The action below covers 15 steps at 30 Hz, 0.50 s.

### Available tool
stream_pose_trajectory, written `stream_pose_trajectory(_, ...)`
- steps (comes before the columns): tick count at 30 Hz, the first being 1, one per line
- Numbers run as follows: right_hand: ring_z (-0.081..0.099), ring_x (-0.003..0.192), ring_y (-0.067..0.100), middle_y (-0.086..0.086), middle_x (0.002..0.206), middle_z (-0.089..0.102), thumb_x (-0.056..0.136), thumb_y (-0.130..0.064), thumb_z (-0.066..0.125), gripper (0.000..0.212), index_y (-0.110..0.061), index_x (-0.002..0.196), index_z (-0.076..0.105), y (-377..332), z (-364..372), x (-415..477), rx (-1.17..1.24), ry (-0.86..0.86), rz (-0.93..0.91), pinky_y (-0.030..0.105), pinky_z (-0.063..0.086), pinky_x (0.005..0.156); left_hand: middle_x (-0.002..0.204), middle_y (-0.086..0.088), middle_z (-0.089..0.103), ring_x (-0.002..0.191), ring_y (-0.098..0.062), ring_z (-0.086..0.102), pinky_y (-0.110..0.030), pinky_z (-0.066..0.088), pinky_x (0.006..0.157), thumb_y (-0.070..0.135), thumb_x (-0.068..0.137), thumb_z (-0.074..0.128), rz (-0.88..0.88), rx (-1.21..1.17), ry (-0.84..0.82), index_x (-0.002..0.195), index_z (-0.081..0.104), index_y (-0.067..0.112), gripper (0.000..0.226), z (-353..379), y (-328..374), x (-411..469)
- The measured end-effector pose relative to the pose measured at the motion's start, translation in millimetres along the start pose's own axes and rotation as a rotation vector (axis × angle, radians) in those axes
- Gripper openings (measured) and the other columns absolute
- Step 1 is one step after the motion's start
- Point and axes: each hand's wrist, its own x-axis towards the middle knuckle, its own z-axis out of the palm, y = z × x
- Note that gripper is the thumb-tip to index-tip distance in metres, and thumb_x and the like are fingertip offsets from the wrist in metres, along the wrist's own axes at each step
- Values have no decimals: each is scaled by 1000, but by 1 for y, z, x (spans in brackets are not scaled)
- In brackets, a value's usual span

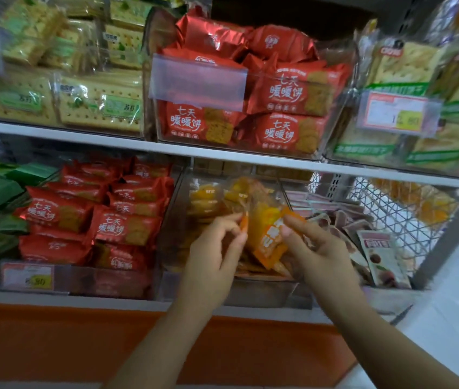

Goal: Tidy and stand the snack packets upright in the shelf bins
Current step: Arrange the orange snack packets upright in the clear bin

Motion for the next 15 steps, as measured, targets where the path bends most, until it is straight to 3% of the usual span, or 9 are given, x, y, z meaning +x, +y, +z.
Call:
stream_pose_trajectory(2, 69, 94, 13, -4, 100, 72, 73, -42, 69, 35, -30, 106, 67, 4, 6, -6, 71, 4, 16, 33, 57, 78, 122, 12, 56, 114, 12, 48, -7, 39, 87, 34, 91, 54, 61, 24, -107, 87, 56, 22, 13, 17, -3, -8)
stream_pose_trajectory(4, 70, 91, 17, 0, 95, 73, 72, -42, 72, 34, -28, 102, 69, 7, 4, -6, 78, 35, 53, 39, 57, 79, 124, 18, 53, 118, 12, 46, -8, 39, 89, 25, 93, 56, 33, -11, -166, 93, 59, 24, 3, 24, -4, -11)
stream_pose_trajectory(9, 70, 67, 21, 5, 74, 71, 74, -20, 76, 30, -13, 101, 65, 11, -5, 1, 73, 34, 118, 34, 57, 61, 112, 16, 65, 107, 9, 56, -9, 45, 84, 9, 96, 49, -46, -64, -187, 116, 60, 25, 27, 21, -5, -5)
stream_pose_trajectory(11, 70, 67, 16, 1, 77, 70, 71, -13, 79, 35, -19, 101, 62, 11, -4, 4, 15, -19, 114, 30, 57, 60, 112, 16, 65, 108, 8, 55, -11, 46, 85, 7, 94, 53, -39, -16, -187, 116, 60, 25, 30, 22, -7, -4)
stream_pose_trajectory(15, 69, 80, 14, 1, 94, 69, 72, -5, 77, 46, -31, 105, 59, 11, -3, 10, -144, -145, 85, 35, 59, 71, 114, 15, 58, 111, 3, 52, -19, 44, 91, 4, 86, 63, -9, 22, -114, 112, 61, 31, 37, 22, -5, -3)
